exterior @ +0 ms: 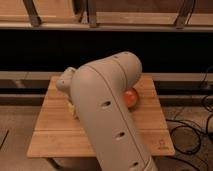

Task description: Place the white sponge in the ceramic bowl

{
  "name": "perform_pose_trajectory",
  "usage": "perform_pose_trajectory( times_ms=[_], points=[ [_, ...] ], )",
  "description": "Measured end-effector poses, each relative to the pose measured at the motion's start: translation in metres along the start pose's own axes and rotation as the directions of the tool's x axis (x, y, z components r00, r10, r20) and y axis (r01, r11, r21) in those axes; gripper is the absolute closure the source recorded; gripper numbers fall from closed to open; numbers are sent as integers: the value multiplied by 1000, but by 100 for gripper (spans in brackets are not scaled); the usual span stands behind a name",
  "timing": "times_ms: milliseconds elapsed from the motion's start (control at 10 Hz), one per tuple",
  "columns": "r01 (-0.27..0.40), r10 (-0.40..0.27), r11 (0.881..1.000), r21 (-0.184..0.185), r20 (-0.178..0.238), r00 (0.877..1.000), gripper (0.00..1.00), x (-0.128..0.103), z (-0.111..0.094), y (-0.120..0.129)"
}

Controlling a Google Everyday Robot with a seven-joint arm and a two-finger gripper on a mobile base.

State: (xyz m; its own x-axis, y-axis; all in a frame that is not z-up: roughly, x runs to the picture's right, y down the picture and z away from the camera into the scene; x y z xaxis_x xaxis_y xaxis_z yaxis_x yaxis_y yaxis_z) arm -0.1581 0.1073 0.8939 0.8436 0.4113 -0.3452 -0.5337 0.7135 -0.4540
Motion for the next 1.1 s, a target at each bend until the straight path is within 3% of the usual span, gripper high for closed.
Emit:
perform_pose_trajectory(
  times_ms=[300,900,1100],
  points=[
    [-28,28,1000,-13,-5,1000,20,4,3,8],
    [-116,121,991,73,-72,990,20,27,-2,17],
    [-130,134,990,59,-87,987,20,28,8,19]
  ],
)
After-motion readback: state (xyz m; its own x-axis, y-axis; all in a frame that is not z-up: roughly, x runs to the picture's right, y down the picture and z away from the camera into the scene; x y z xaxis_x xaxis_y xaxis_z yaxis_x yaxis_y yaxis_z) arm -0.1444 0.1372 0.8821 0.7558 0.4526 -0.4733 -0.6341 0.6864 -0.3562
